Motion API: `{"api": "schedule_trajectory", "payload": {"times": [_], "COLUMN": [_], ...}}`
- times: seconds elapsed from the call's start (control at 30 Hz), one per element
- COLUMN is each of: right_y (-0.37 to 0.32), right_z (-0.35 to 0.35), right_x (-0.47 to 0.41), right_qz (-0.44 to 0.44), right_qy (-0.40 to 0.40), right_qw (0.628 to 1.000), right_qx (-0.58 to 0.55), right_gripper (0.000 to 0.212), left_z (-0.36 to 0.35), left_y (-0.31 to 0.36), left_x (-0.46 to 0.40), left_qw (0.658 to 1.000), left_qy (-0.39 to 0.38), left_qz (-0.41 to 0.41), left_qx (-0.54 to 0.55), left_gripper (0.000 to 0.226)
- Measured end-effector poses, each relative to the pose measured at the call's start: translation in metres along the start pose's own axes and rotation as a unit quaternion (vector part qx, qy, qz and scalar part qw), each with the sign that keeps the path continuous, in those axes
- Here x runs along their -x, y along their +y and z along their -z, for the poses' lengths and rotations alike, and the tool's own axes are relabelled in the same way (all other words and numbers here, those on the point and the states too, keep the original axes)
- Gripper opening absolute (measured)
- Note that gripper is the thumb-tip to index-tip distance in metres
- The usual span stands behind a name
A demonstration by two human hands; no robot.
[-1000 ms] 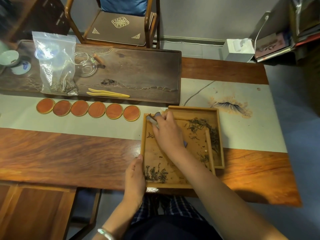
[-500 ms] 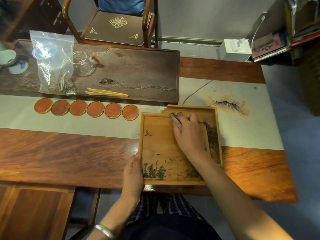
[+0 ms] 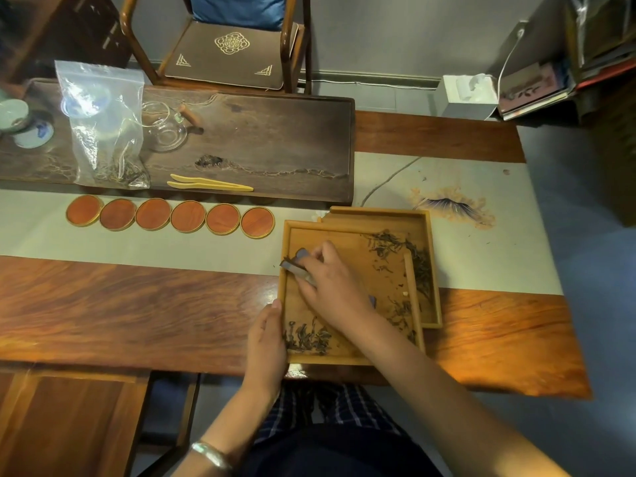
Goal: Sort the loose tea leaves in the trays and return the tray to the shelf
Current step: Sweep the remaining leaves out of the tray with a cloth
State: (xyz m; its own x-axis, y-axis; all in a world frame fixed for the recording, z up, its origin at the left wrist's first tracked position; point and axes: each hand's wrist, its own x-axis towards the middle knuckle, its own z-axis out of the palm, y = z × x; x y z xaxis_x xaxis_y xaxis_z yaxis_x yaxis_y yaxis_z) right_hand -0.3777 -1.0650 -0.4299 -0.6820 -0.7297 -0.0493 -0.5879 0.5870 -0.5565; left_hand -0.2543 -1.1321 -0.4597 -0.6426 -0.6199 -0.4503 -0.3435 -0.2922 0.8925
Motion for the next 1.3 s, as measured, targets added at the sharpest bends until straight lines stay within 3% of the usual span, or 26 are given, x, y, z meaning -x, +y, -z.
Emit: {"api": "schedule_trajectory", "payload": {"times": [0.1, 0.23, 0.5, 0.67, 0.97, 1.13, 1.3], "right_y": [0.007, 0.016, 0.031, 0.032, 0.029, 0.025, 0.011], "right_z": [0.006, 0.017, 0.038, 0.030, 0.024, 0.036, 0.034], "right_x": [0.019, 0.040, -0.014, -0.024, 0.032, 0.023, 0.013], "right_qz": [0.031, 0.060, 0.021, 0.048, 0.120, 0.107, 0.167], "right_qy": [-0.019, -0.028, 0.045, 0.005, -0.104, -0.063, -0.109], "right_qw": [0.999, 0.998, 0.998, 0.998, 0.987, 0.992, 0.979], "right_qx": [-0.002, 0.007, 0.041, 0.051, 0.027, 0.009, 0.040], "right_gripper": [0.024, 0.023, 0.025, 0.025, 0.024, 0.024, 0.021], "left_z": [-0.006, -0.005, -0.009, -0.009, -0.004, -0.005, -0.007], "left_y": [0.006, 0.012, 0.013, 0.014, 0.012, 0.012, 0.008], "left_x": [0.001, -0.001, -0.001, 0.002, 0.001, -0.001, -0.003], "left_qw": [0.999, 1.000, 0.999, 0.999, 1.000, 0.999, 0.998], "left_qy": [0.008, -0.014, -0.019, -0.016, -0.013, -0.017, -0.007], "left_qz": [-0.034, -0.016, -0.011, -0.003, 0.011, 0.013, 0.030], "left_qx": [-0.032, -0.007, -0.044, -0.036, -0.017, -0.023, -0.045], "left_gripper": [0.040, 0.040, 0.042, 0.040, 0.040, 0.038, 0.029]}}
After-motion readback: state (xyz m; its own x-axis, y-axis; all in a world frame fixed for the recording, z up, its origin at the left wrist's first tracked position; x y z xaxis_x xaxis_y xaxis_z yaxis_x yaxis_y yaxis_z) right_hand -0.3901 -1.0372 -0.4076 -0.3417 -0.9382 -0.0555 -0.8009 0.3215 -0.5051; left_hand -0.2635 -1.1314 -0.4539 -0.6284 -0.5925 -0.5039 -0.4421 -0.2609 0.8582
